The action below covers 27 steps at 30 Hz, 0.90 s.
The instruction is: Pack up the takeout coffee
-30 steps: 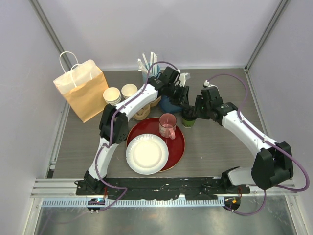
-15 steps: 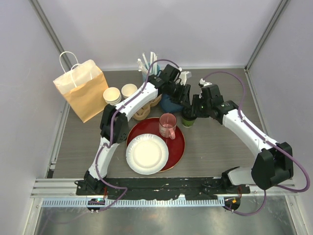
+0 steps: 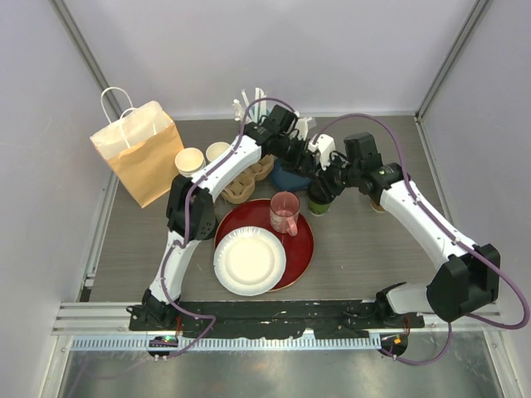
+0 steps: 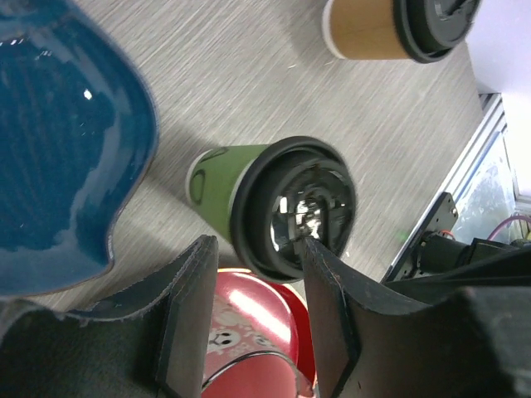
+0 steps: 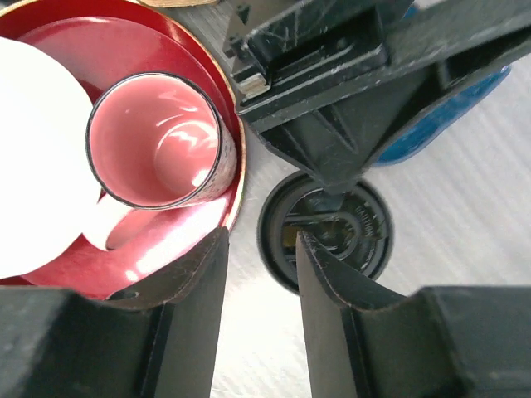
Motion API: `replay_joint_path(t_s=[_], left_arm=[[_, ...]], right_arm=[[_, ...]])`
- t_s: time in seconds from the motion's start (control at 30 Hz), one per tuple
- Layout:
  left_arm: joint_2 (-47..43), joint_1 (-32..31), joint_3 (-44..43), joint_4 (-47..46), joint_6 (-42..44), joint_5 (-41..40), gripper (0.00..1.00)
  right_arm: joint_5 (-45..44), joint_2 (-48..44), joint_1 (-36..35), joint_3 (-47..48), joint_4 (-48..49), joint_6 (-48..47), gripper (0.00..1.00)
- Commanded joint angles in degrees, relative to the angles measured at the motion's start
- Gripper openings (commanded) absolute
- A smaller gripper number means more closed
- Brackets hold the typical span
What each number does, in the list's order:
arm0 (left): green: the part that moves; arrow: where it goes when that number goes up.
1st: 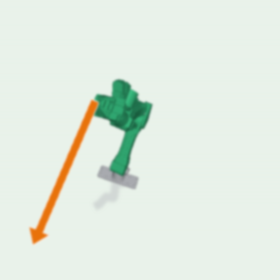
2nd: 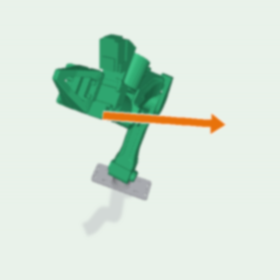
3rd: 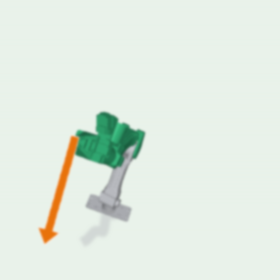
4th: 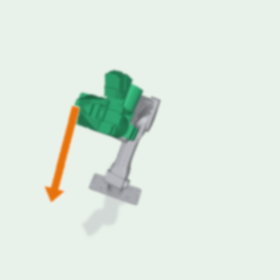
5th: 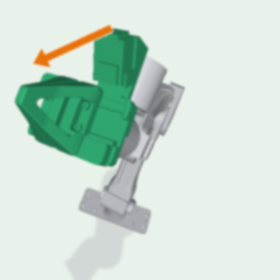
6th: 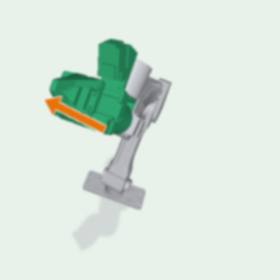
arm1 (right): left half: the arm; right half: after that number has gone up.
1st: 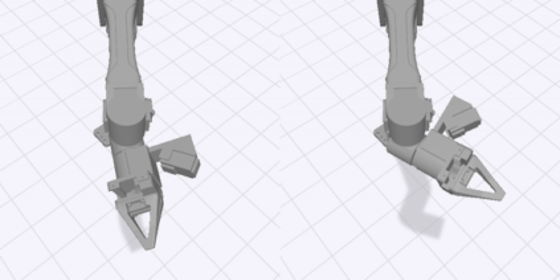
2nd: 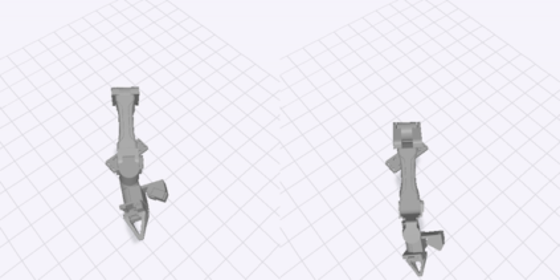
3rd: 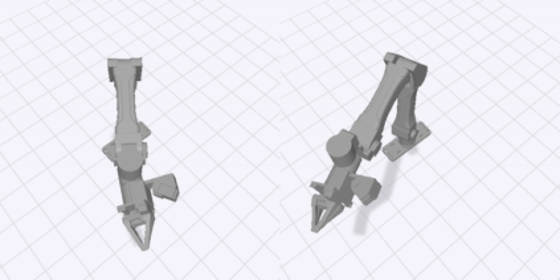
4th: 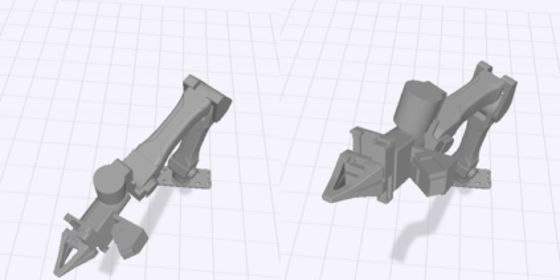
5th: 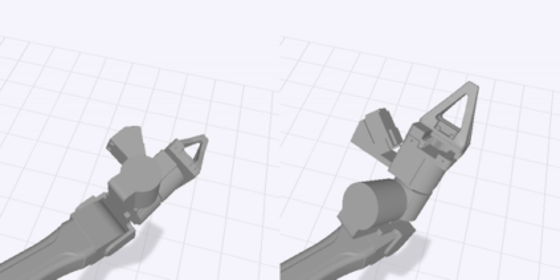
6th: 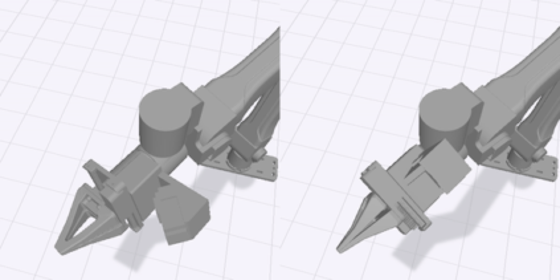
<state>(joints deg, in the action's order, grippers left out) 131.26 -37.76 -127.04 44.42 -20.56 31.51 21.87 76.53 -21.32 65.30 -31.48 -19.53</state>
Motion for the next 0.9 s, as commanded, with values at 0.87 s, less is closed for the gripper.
replay_joint_path(t_s=[0.87], left_arm=[[-4.88,0.76,8.04,-2.76,-2.65,3.3,0.36]], right_arm=[[-2.27,6.17,1.11,-1.4,-4.2,-32.24,0.31]])
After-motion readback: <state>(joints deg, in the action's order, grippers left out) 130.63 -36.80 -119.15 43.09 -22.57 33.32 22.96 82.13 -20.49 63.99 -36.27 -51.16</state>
